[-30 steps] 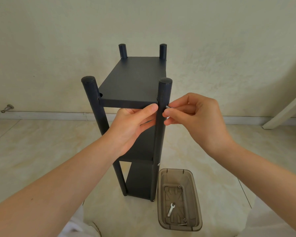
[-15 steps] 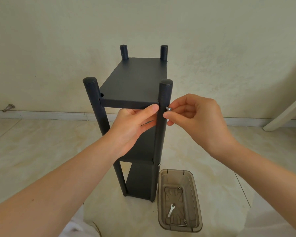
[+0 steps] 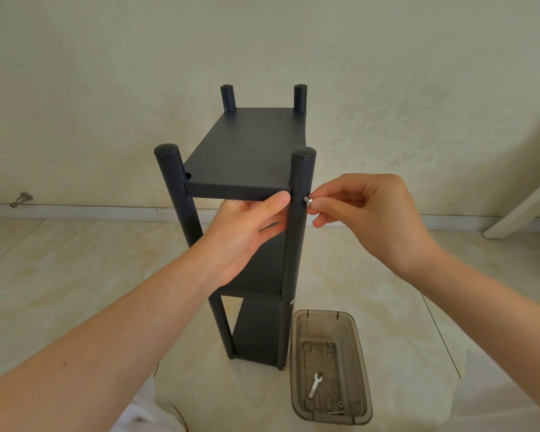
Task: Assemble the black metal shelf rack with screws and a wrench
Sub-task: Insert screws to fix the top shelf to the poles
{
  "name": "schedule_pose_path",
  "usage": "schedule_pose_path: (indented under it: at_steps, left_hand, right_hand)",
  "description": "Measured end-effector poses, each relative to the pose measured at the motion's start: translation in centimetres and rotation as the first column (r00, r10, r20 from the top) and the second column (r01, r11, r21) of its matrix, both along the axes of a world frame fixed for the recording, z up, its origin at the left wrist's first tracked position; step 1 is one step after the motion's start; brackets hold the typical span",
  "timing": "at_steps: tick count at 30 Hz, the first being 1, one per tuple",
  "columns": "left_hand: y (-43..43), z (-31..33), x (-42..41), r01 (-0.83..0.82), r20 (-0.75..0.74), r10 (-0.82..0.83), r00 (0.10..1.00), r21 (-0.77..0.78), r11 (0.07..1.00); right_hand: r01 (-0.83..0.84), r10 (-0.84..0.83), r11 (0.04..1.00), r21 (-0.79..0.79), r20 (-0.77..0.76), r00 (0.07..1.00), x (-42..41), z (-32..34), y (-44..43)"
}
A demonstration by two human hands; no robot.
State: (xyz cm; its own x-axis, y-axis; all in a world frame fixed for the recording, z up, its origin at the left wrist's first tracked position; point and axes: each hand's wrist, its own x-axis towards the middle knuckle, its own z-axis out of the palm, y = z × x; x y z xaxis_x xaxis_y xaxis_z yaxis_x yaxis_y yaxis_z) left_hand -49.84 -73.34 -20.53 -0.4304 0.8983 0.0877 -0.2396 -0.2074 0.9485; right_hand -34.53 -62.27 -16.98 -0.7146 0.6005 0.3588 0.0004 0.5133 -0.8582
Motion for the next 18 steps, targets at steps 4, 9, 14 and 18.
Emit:
schedule_pose_path:
  at_steps: [4, 9, 14, 18]
  left_hand:
    - [-0.02, 0.04, 0.03, -0.006, 0.013, 0.006, 1.0, 0.004, 1.0]
    - [0.02, 0.03, 0.26, -0.013, 0.0, 0.013, 1.0, 0.016, 1.0]
    - [0.06, 0.11, 0.43, -0.031, -0.005, 0.031, 1.0, 0.001, 1.0]
    - [0.06, 0.19, 0.56, -0.047, 0.004, 0.047, 0.999, -0.013, 0.999]
  right_hand:
    - [-0.019, 0.017, 0.985, -0.17, -0.011, 1.0, -0.1, -0.04, 0.0]
    - [0.037, -0.04, 0.993, 0.109, 0.024, 0.999, 0.13, -0.27, 0.04]
    - [0.057, -0.067, 0.973, 0.225, 0.04, 0.997, 0.29, -0.05, -0.03]
    - [0.022, -0.022, 1.0, -0.007, 0.053, 0.998, 0.01, 0.04, 0.05]
